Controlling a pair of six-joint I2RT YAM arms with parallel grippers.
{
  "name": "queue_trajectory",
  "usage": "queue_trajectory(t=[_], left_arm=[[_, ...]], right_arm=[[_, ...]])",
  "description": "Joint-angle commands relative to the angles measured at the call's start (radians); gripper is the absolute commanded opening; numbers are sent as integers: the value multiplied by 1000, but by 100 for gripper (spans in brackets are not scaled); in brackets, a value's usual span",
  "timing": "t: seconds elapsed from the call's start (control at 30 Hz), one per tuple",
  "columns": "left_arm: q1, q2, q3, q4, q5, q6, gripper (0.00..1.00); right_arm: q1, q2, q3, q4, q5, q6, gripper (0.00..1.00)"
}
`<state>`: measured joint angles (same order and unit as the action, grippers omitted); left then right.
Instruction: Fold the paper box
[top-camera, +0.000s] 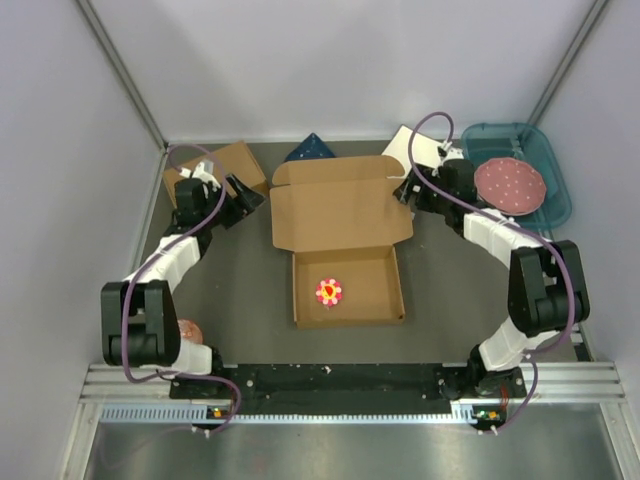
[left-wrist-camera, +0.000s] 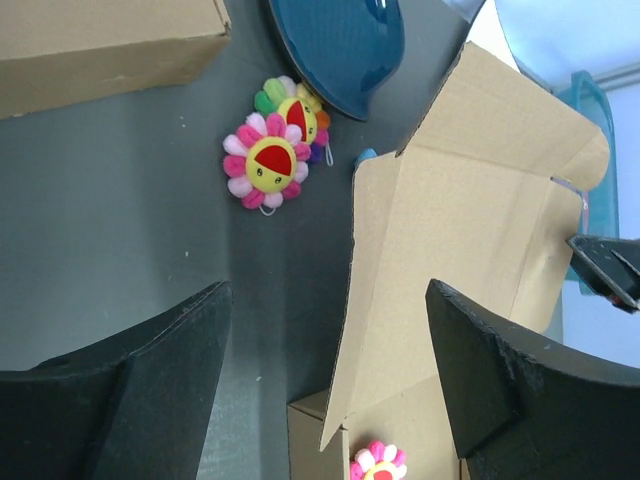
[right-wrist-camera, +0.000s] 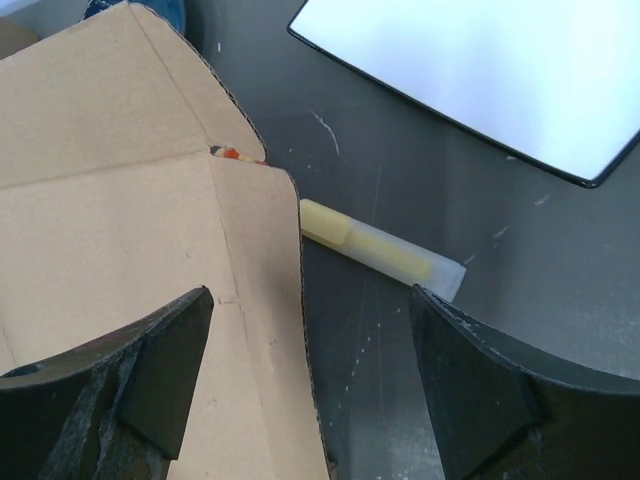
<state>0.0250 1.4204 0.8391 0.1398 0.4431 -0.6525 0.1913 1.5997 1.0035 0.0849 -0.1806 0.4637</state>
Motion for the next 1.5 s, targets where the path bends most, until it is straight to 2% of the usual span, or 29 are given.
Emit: queue_trajectory(t=[0.0,0.1,0.4,0.67,0.8,0.83,0.93,1.17,1.3,1.47], left_arm=[[4,41,55,72,117,28,82],[4,66,58,78,152,27,81],[-3,118,64,126,284,-16,70],[-19,97,55,124,301,10,56],[-22,80,64,106,305,14,52],[-55,77,66,97,307,20,50],[-92,55,81,41,269,77,47],[-172,8,81,-28,149,169,21],[-230,-26,58,-31,62,197,15],[-303,-96,-14,9,-64,214,10]], right_arm=[[-3,25,72,58,-68,-14,79],[-1,39,72,65,-85,-4,76],[11,54,63,81,-135,12,55],[53,25,40,67,-88,-5,32],[80,-9,6,65,-45,-26,28],[95,-32,-2,65,-18,-33,28],[117,-64,-34,61,33,-46,24],[158,-159,-114,56,144,-65,13],[178,-214,-157,49,178,-77,8],[230,-274,-216,67,300,-74,3]])
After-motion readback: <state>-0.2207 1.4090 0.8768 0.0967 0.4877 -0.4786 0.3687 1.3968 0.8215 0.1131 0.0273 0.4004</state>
